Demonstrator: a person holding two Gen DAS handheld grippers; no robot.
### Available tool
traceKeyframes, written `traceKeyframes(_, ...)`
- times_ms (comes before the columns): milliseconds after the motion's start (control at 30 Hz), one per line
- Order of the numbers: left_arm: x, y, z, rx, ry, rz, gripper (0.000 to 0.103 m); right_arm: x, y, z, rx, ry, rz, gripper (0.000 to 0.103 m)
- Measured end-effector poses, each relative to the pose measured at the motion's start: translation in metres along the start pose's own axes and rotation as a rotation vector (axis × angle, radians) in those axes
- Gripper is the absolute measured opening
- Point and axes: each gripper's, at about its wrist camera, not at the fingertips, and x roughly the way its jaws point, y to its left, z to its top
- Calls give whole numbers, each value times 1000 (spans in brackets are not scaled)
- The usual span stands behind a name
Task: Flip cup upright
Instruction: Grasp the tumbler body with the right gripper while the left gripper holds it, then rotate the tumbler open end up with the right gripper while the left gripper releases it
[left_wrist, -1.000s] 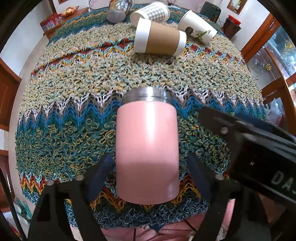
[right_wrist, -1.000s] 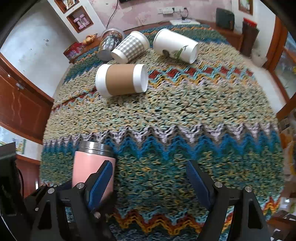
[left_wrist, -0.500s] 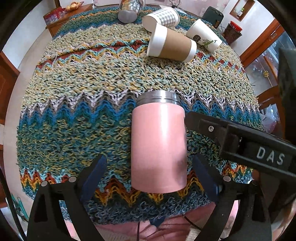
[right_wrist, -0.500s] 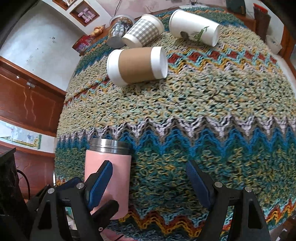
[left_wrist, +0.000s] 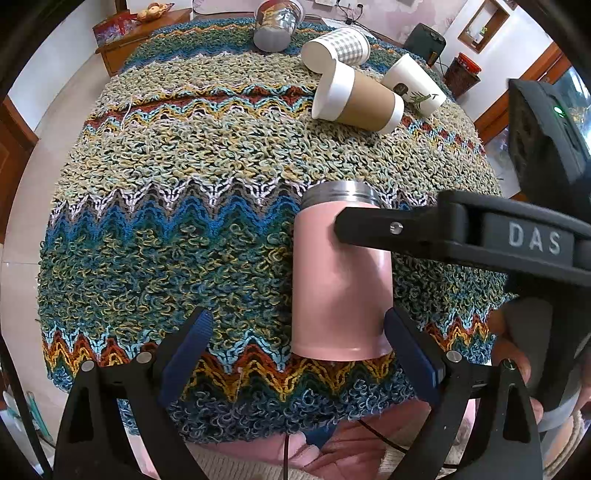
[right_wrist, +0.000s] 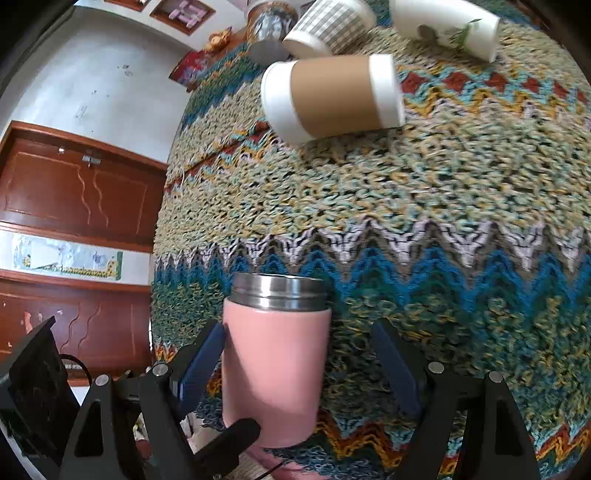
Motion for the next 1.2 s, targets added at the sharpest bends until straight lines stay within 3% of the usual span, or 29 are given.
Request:
traceKeyframes(333, -11, 9, -4, -20, -14, -20, 95, 60, 26, 24, -9, 129, -42, 82)
traceKeyframes(667, -17, 11, -6, -17, -15, -28, 95, 74, 35, 42, -42, 197, -73, 82)
traceKeyframes(833, -14, 7, -5, -20, -16, -21, 95, 82, 47, 43, -96, 242, -116, 71)
traceKeyframes(1000, -13, 6, -5, -21, -17, -22, 95, 81, 55, 40, -129, 205, -126, 70)
traceKeyframes(1200, -17, -1, -5, -5, -35, -17, 95, 52, 57, 38, -171, 42, -149, 70)
